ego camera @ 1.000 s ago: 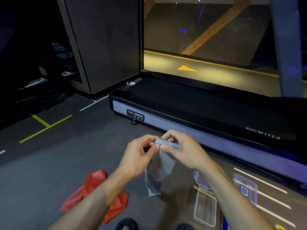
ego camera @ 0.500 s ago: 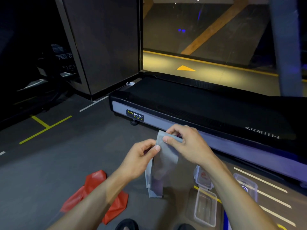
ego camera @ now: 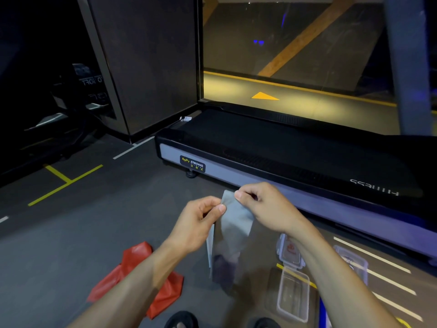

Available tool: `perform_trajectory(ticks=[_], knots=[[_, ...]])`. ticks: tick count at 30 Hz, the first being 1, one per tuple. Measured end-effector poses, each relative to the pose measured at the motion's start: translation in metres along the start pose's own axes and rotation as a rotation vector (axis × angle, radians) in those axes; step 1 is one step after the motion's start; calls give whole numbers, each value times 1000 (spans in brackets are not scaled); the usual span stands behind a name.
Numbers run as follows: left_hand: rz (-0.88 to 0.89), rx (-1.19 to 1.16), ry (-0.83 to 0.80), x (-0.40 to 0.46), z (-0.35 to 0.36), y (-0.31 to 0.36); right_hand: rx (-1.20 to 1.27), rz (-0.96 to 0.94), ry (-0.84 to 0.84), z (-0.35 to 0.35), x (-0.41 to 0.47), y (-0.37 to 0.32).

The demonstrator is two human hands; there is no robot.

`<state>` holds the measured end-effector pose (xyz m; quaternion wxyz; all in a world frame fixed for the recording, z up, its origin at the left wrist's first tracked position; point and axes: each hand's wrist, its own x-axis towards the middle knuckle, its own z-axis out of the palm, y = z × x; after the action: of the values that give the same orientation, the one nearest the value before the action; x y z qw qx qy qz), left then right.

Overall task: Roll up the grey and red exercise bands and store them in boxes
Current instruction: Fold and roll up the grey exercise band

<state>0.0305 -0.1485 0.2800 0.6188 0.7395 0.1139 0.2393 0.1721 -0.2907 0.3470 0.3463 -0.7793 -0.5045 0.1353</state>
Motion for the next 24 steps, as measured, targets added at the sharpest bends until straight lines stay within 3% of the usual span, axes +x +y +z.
perform_trajectory(ticks=[4,10,17,20,24], knots=[[20,-15,6,-1,0,1,97,-4,-64,1,0,0],[72,102,-13,-4,-1,4,366,44,-14,6,-2,3],[79,212,34,-7,3,9,148,12,13,7,-4,0],[59,177,36,-7,3,9,30,-16,-21,4,-9,-6],[10,8,37,-4,7,12,-79,-24,76,7,-7,-9]])
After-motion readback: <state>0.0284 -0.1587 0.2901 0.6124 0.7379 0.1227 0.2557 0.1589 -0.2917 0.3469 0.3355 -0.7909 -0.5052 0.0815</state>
